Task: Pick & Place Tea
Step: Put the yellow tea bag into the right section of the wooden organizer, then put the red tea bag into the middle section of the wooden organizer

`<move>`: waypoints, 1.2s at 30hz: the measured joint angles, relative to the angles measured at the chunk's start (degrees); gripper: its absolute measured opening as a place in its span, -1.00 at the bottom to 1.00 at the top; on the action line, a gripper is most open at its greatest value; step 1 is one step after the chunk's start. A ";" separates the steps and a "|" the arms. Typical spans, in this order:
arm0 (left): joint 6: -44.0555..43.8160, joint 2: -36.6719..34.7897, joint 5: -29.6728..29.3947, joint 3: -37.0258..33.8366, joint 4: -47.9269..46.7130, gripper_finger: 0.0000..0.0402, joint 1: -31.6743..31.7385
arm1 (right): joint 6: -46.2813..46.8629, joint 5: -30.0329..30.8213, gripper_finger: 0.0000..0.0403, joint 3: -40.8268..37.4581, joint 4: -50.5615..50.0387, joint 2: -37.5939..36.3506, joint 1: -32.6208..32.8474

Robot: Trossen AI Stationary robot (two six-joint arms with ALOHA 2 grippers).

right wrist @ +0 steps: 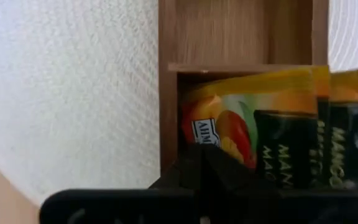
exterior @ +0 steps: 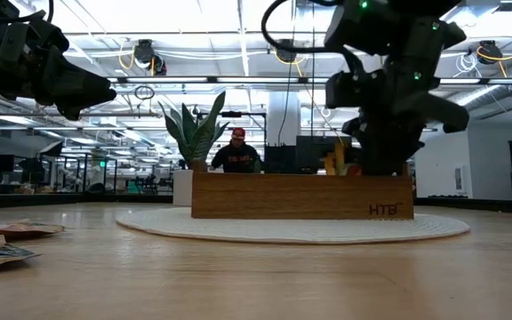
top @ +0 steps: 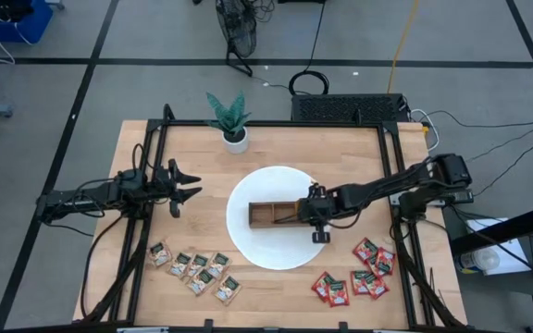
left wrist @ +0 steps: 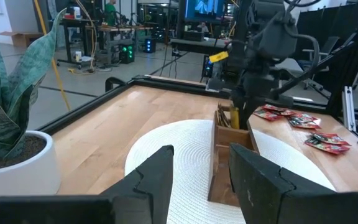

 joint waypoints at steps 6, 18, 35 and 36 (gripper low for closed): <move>0.00 0.00 0.02 0.00 0.00 -0.22 0.02 | 0.65 1.77 -1.00 -0.04 0.91 0.89 0.44; 0.00 -0.02 0.02 0.00 0.02 -0.22 0.01 | 3.93 5.57 -1.00 -0.39 1.92 -4.69 3.19; 0.00 -0.01 0.00 0.00 0.01 -0.22 0.00 | -0.85 8.57 -1.00 -9.89 39.94 -12.78 23.82; 0.00 -0.01 0.00 0.00 0.02 -0.22 0.02 | -2.65 8.55 -1.00 -11.42 44.58 -12.80 24.93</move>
